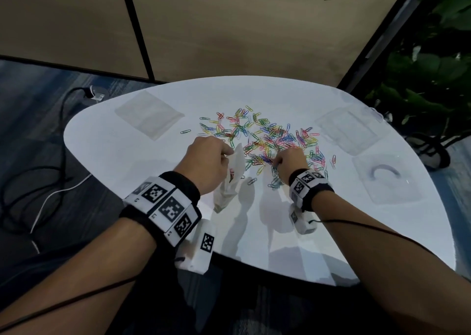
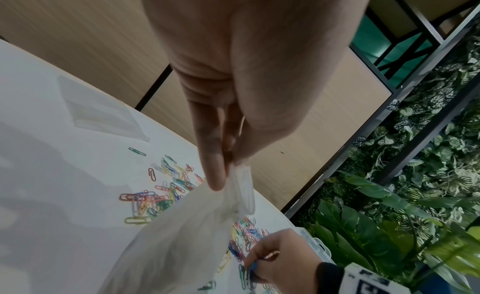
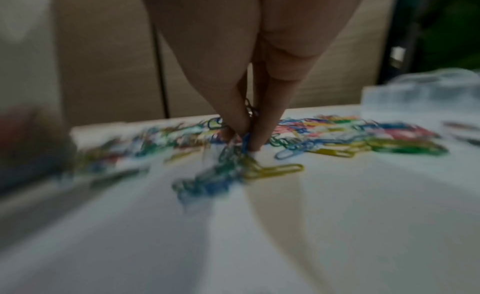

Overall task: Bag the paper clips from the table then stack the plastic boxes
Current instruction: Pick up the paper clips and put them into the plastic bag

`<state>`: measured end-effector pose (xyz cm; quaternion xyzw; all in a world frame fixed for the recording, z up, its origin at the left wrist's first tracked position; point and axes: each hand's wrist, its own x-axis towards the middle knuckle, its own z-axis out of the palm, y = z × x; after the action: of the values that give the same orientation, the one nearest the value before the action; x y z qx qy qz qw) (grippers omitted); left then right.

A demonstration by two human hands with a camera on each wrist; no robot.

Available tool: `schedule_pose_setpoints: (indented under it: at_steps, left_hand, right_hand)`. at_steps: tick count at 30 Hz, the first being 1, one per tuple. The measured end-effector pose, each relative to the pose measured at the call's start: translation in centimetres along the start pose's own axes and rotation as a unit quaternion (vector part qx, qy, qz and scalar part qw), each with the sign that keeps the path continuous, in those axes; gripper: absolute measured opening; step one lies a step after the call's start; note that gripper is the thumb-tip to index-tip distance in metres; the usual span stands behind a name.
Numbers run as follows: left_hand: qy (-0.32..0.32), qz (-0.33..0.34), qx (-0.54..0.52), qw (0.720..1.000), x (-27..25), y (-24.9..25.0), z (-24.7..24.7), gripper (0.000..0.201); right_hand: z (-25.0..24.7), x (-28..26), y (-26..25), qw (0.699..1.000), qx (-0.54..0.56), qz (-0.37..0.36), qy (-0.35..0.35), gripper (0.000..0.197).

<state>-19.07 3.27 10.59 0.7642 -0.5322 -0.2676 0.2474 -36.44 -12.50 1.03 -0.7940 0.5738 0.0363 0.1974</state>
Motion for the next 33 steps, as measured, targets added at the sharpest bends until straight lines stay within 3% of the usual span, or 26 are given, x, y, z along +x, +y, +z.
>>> schedule_pose_setpoints:
  at_steps: [2, 4, 6, 8, 10, 13, 16, 19, 24, 29, 31, 33]
  left_hand:
    - [-0.003, -0.002, -0.002, 1.0, 0.1, 0.1, 0.1, 0.032]
    - [-0.007, -0.004, -0.001, 1.0, 0.2, 0.2, 0.2, 0.033]
    - [-0.011, -0.007, -0.005, 1.0, 0.4, 0.3, 0.5, 0.033]
    - [-0.013, -0.01, -0.003, 1.0, 0.5, 0.4, 0.7, 0.033]
    - [-0.016, -0.012, 0.002, 1.0, 0.6, 0.6, 0.8, 0.033]
    - [-0.014, -0.016, -0.001, 1.0, 0.5, 1.1, 0.9, 0.034]
    - [-0.007, -0.015, -0.002, 1.0, 0.4, 1.6, 1.1, 0.033]
    - [-0.004, -0.019, -0.006, 1.0, 0.2, 1.8, 1.2, 0.031]
    - [-0.005, -0.015, -0.019, 1.0, -0.1, 1.7, 1.2, 0.03]
    - [-0.002, -0.022, -0.052, 0.998, 0.3, 0.9, 0.6, 0.029]
    - [-0.002, -0.022, -0.051, 0.998, 0.3, 0.5, 0.2, 0.025]
    - [0.0, -0.018, -0.041, 0.999, 0.2, 0.2, -0.1, 0.024]
  right_hand:
    - [-0.8, 0.4, 1.7, 0.992, 0.11, 0.066, -0.005, 0.017]
    - [-1.7, 0.5, 3.0, 0.964, 0.235, 0.11, -0.063, 0.012]
    - [-2.6, 0.1, 3.2, 0.901, 0.403, 0.137, -0.085, 0.014]
    - [-3.7, -1.1, 2.3, 0.801, 0.569, 0.148, -0.111, 0.009]
    - [-4.9, -3.0, 0.5, 0.731, 0.651, 0.127, -0.162, 0.01]
    - [-5.6, -4.7, -2.0, 0.697, 0.674, 0.083, -0.231, 0.011]
    - [-4.9, -6.1, -4.1, 0.716, 0.652, 0.058, -0.244, 0.009]
    - [-3.9, -7.1, -5.2, 0.78, 0.593, 0.04, -0.193, 0.016]
    - [-3.9, -8.1, -5.8, 0.834, 0.506, -0.023, -0.217, 0.037]
    - [-5.8, -7.7, -3.8, 0.889, 0.442, -0.064, -0.098, 0.019]
    - [-6.0, -7.1, -1.5, 0.947, 0.314, -0.033, -0.06, 0.025]
    - [-5.0, -6.6, 1.4, 0.986, 0.136, 0.045, -0.091, 0.055]
